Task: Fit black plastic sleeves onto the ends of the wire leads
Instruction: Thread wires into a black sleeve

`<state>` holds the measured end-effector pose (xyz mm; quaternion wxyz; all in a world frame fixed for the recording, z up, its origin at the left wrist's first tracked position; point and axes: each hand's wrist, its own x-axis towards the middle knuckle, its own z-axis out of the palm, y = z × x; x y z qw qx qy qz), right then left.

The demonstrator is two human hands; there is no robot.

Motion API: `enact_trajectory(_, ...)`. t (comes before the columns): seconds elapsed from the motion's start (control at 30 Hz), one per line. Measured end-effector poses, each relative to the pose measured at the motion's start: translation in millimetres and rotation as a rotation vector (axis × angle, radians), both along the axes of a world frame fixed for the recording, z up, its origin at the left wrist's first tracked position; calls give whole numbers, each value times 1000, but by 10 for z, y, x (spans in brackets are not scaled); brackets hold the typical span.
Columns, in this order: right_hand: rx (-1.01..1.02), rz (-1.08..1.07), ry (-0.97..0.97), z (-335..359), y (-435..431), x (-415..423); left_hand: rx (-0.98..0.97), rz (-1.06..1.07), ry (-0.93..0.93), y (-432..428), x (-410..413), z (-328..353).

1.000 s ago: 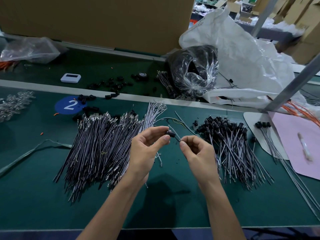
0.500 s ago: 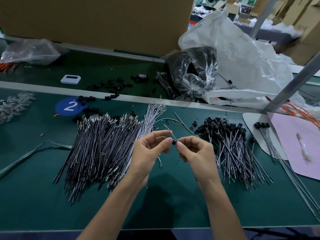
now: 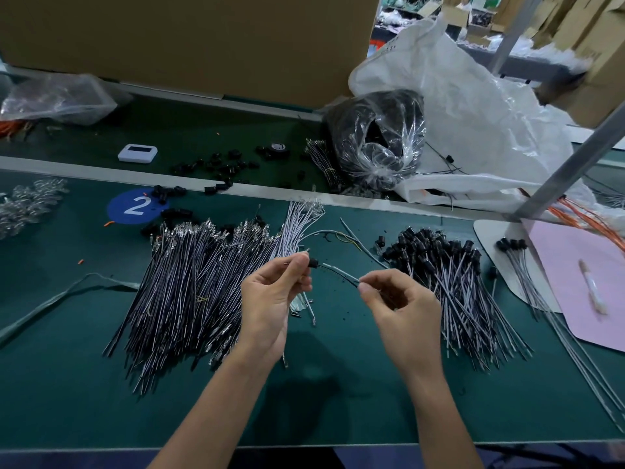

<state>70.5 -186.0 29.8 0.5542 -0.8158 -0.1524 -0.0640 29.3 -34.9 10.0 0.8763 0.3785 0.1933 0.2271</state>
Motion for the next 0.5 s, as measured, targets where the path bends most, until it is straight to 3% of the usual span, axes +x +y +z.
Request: enact_trajectory(0.5, -93, 60, -127, -14, 142, -30, 118, -39, -23, -111, -7, -38)
